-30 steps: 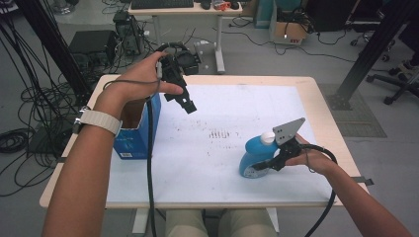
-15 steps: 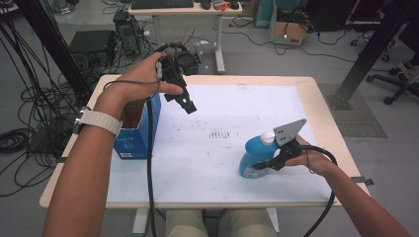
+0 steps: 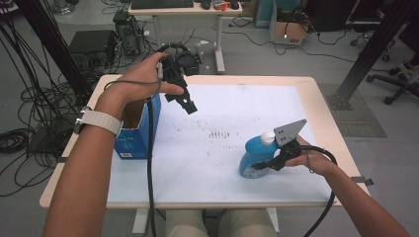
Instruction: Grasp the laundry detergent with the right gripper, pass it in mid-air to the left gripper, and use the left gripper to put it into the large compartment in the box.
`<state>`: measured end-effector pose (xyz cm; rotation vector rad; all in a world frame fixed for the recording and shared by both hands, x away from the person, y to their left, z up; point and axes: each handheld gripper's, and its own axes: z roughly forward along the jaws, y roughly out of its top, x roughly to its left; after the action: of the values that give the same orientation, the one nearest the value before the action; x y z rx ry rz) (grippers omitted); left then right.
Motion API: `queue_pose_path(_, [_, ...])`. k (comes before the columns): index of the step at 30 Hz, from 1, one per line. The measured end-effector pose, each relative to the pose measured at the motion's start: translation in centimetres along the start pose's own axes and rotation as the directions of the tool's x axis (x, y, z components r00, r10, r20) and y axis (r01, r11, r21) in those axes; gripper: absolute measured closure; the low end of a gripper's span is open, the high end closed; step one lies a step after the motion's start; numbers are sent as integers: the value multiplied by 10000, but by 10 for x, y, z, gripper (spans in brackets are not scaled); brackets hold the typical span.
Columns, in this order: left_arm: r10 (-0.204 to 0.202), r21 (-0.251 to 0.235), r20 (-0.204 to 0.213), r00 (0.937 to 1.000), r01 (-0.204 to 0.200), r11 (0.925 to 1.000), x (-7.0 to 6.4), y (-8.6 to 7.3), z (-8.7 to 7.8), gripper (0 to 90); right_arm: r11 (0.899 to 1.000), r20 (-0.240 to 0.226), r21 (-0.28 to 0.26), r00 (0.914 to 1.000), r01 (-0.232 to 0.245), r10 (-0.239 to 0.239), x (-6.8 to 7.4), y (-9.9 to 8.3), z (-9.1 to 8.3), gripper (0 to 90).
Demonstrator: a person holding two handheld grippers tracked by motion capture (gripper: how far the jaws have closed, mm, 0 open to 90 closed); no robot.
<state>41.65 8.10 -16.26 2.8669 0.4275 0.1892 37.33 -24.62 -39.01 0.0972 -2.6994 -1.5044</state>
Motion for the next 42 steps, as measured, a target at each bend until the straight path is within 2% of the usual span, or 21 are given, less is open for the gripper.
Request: queue_pose_path(42, [-11, 26, 4, 10000, 11, 10000, -1, 0, -2, 100, 9999, -34, -47, 9999, 97, -97, -1, 0, 0, 436])
